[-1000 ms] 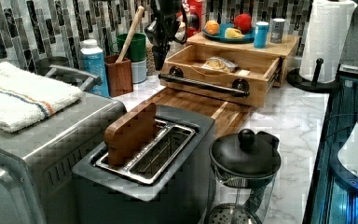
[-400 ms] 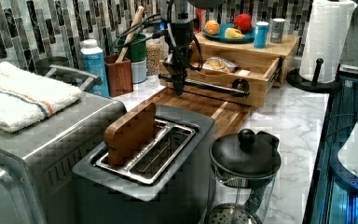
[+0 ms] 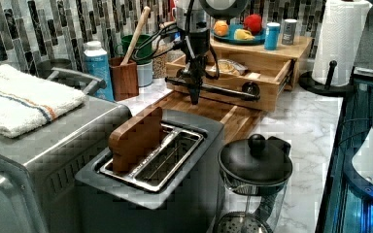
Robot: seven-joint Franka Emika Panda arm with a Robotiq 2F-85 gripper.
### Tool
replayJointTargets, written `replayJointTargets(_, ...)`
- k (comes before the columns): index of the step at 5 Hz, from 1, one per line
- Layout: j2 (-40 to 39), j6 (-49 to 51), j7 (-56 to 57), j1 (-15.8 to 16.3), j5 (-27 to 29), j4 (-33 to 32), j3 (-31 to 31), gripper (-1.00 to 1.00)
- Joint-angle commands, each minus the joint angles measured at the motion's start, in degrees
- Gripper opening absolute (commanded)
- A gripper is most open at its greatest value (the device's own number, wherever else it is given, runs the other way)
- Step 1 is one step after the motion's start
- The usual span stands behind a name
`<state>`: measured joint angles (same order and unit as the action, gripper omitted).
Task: Close the drawer.
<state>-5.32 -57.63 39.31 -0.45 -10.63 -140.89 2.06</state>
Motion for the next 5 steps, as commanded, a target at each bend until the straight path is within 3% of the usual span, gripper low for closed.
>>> replayJointTargets(1, -2.46, -2.99, 16.16, -7.09, 1.90, 5.71, -3.65, -1.00)
replayJointTargets(4, -7.27, 1.95, 29.72, -16.35, 9.96, 16.97, -5.81, -1.00)
replayJointTargets(5, -9.14, -3.59, 33.84, -18.41, 9.57, 16.88, -7.21, -1.00)
